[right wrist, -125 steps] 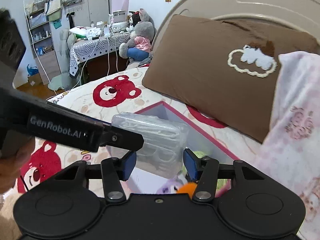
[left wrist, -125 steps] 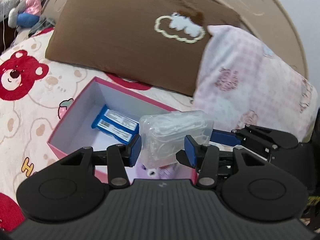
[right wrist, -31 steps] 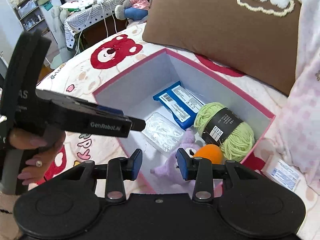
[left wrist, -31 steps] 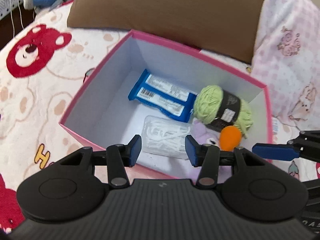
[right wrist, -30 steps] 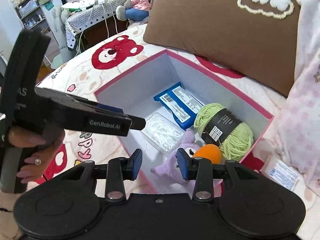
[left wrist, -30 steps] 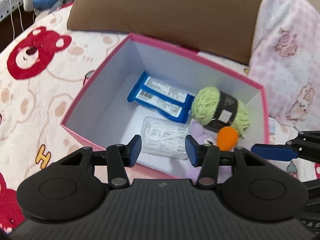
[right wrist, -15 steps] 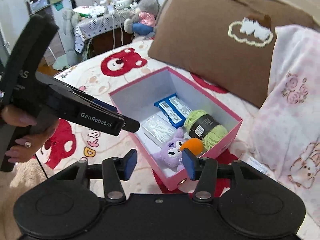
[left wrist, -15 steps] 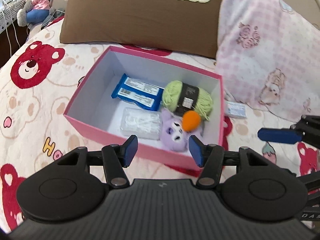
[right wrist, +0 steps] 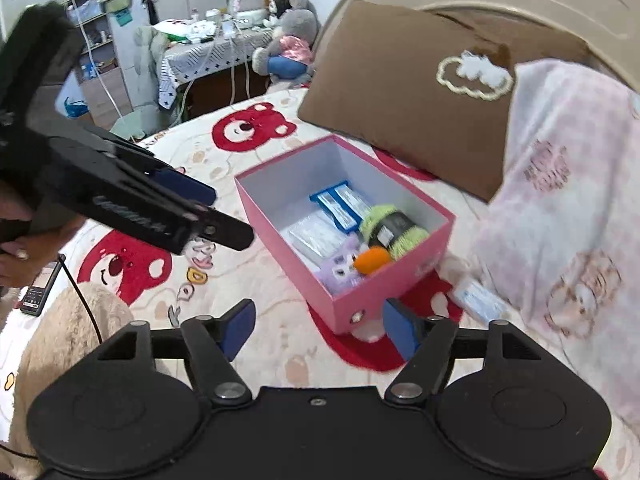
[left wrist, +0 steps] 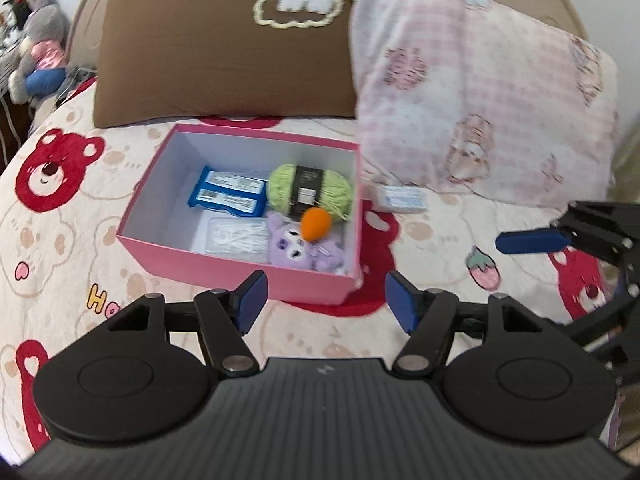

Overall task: Organize objects
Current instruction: 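Raise the open left gripper out of the pink box, then move the open left gripper toward the white wrapped packet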

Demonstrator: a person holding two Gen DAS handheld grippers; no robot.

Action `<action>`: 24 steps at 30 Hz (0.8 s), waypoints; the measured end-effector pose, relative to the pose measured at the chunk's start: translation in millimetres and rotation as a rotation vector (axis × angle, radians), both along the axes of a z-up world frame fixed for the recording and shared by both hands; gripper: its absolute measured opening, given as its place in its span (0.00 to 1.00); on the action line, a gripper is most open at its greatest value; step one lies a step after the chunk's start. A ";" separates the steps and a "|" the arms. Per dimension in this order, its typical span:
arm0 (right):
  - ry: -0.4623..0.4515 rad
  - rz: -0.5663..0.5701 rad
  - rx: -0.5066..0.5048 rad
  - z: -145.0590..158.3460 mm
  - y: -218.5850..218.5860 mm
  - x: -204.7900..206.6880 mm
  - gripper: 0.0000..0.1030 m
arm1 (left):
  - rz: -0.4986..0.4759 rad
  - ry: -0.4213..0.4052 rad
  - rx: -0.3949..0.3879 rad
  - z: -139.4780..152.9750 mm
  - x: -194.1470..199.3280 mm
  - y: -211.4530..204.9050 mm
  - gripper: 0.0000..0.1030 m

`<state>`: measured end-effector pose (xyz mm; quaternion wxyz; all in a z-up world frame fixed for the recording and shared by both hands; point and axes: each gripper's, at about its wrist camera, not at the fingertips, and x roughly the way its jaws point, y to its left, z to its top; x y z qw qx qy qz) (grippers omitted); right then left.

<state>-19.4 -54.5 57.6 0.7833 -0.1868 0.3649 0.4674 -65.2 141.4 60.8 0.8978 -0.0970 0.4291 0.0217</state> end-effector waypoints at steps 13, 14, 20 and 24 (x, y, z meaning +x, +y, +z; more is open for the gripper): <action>0.002 -0.020 -0.062 1.2 -51.2 -23.5 0.73 | -0.138 0.045 0.032 -7.7 -13.9 -57.2 0.64; 0.001 -0.016 -0.060 2.4 -53.9 -26.3 0.73 | -0.151 0.045 0.031 -8.2 -13.3 -61.7 0.64; -0.012 -0.015 -0.066 3.5 -64.4 -32.0 0.74 | -0.209 0.040 0.023 -10.1 -9.0 -86.9 0.64; -0.038 -0.005 -0.077 -2.1 -70.2 -32.7 0.80 | -0.225 0.027 0.028 -17.5 0.3 -96.9 0.68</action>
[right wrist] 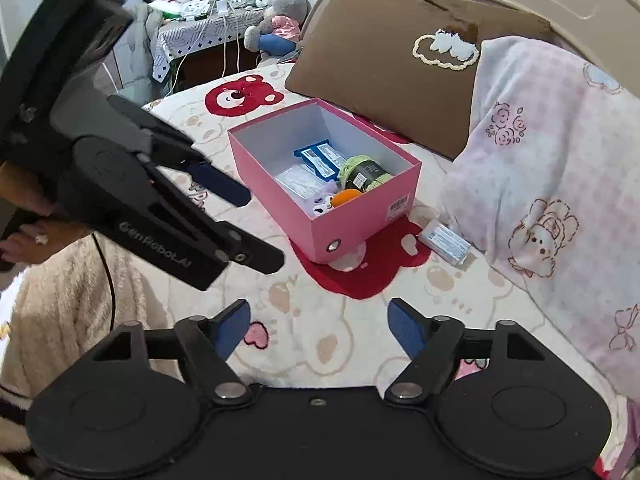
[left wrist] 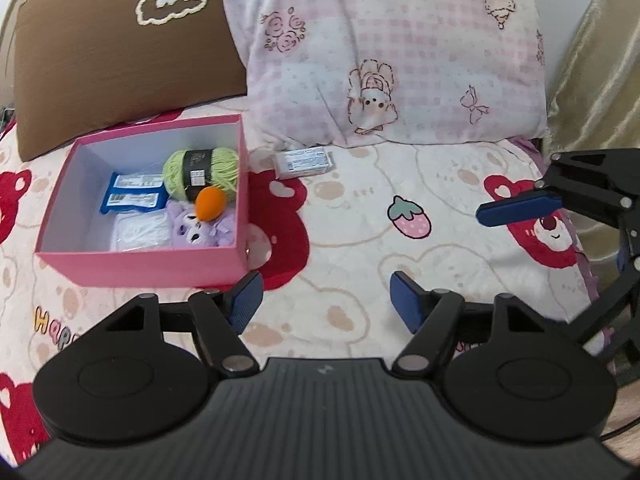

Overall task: Organize objects
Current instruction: 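Move the open left gripper toward the white wrapped packet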

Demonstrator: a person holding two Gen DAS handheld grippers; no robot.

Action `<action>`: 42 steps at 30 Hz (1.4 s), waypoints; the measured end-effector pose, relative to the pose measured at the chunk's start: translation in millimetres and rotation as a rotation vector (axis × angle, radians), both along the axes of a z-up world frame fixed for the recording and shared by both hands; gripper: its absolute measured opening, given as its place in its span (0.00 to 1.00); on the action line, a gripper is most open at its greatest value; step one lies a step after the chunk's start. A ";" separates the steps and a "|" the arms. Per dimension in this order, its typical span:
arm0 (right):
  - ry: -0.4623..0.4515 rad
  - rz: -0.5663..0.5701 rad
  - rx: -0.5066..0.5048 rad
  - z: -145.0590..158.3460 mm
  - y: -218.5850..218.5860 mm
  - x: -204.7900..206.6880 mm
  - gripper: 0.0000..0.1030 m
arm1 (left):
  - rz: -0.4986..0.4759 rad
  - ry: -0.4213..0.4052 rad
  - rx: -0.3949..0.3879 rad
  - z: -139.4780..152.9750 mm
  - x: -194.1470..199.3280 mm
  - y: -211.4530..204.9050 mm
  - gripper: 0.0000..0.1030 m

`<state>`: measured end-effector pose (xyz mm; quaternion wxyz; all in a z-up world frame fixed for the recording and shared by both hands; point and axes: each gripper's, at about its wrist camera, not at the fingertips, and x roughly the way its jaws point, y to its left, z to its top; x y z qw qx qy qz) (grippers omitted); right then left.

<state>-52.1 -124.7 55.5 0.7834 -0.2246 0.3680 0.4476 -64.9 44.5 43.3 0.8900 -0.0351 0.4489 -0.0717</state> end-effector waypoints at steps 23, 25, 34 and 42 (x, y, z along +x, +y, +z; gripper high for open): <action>0.034 -0.174 0.153 -53.9 -30.8 66.4 0.82 | 0.062 0.042 -0.099 -45.4 85.1 -11.0 0.76; 0.020 -0.189 0.153 -61.2 -32.0 73.5 0.82 | 0.064 0.037 -0.092 -48.0 93.2 -13.9 0.76; 0.018 -0.273 0.074 -92.7 -26.0 118.9 0.82 | 0.110 0.027 -0.036 -60.5 145.6 -34.1 0.76; 0.028 -0.270 0.074 -116.4 -31.1 150.9 0.81 | 0.116 0.050 -0.061 -90.6 196.1 -39.6 0.76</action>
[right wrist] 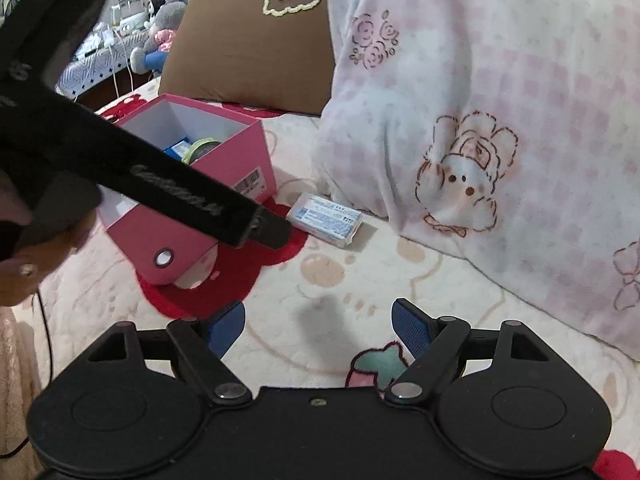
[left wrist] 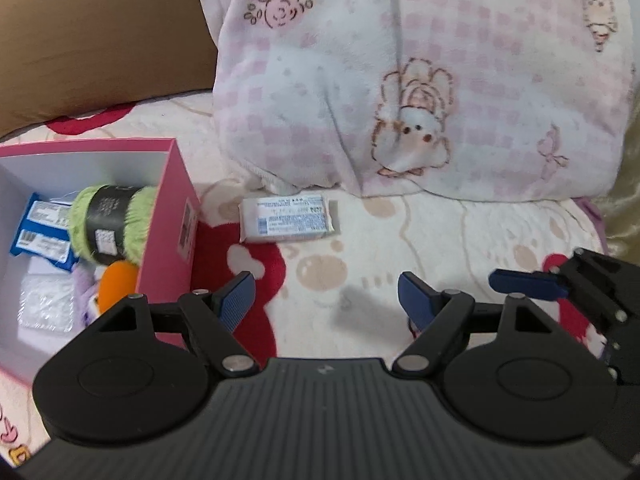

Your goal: Organize objects

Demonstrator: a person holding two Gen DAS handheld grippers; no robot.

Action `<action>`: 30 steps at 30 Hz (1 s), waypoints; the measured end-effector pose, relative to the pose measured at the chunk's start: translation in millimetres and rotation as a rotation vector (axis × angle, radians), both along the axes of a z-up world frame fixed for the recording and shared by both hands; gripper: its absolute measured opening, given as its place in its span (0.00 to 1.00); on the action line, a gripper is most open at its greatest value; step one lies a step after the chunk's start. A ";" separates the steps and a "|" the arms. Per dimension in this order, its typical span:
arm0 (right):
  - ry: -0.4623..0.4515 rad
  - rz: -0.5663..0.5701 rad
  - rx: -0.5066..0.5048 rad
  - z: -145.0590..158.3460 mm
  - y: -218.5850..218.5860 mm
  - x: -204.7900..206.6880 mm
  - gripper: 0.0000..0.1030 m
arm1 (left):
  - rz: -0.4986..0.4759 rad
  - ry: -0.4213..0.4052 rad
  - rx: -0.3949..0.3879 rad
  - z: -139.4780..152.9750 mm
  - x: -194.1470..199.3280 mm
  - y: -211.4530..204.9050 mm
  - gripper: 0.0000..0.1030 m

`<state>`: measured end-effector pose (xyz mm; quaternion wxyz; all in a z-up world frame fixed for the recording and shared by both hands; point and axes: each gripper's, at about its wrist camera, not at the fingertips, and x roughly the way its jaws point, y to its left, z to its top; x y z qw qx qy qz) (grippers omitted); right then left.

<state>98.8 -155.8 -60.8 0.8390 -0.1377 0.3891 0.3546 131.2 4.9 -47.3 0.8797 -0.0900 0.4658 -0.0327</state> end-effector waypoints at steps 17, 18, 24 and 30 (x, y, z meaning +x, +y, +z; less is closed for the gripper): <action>-0.047 -0.010 0.006 -73.7 15.1 68.2 0.81 | 0.028 -0.069 0.079 -68.6 56.5 -0.5 0.56; -0.033 0.006 0.007 -74.9 16.5 69.6 0.81 | 0.008 -0.063 0.086 -71.8 57.1 0.3 0.48; -0.058 0.082 -0.025 -82.9 34.5 71.1 0.75 | -0.001 -0.057 0.091 -80.7 58.4 7.9 0.40; -0.107 0.143 -0.057 -90.6 57.6 73.6 0.67 | 0.046 -0.065 0.081 -80.3 61.4 16.7 0.40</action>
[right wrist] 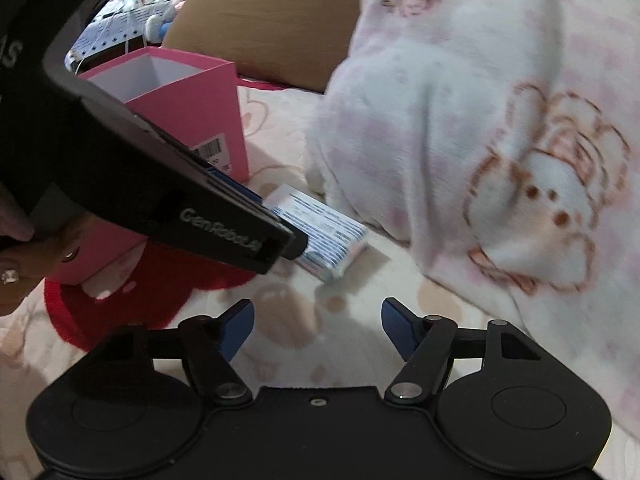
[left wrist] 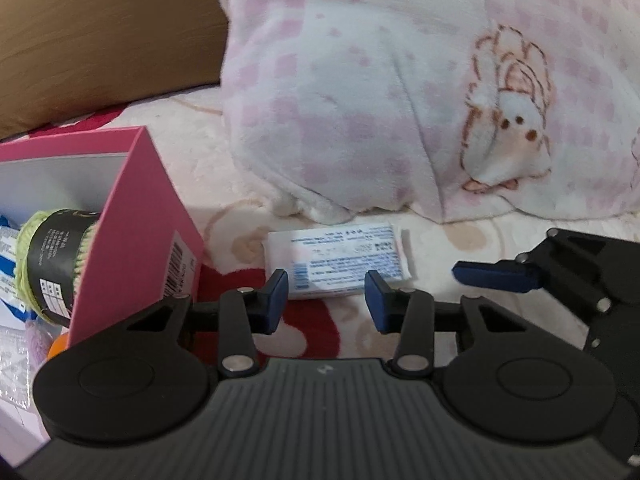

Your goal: Organize objects

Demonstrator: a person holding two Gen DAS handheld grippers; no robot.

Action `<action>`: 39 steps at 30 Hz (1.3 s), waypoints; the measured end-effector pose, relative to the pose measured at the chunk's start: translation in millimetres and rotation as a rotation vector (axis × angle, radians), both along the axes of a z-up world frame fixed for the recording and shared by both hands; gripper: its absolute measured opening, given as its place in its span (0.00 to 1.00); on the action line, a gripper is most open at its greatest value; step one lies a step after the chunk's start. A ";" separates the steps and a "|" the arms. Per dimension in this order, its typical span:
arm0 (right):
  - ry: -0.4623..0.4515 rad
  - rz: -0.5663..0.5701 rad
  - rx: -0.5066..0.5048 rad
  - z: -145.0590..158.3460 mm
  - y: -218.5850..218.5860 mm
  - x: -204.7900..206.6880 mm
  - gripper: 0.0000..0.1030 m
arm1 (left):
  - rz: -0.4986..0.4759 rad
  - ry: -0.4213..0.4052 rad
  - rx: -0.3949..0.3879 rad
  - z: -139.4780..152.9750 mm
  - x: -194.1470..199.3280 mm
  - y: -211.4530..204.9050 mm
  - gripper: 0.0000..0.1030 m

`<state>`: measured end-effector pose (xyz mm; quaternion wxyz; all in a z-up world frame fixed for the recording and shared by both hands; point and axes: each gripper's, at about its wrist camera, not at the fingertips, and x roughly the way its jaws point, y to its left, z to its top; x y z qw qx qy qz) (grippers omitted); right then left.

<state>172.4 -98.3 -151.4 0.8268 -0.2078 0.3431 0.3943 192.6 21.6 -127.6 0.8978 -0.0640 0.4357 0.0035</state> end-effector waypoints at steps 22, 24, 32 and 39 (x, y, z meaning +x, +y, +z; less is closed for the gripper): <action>-0.064 -0.026 0.024 -8.5 17.8 10.1 0.54 | -0.048 -0.001 -0.130 -5.8 5.2 13.9 0.43; -0.071 -0.045 0.025 -5.9 12.5 8.3 0.55 | -0.076 0.019 -0.170 -4.4 4.1 12.1 0.42; -0.002 -0.125 0.025 0.8 -30.4 -12.7 0.59 | -0.194 0.100 -0.255 0.4 -5.3 -14.7 0.41; 0.180 -0.232 0.089 -4.1 -61.4 -22.9 0.78 | -0.274 0.206 -0.475 -3.3 -8.7 -23.8 0.40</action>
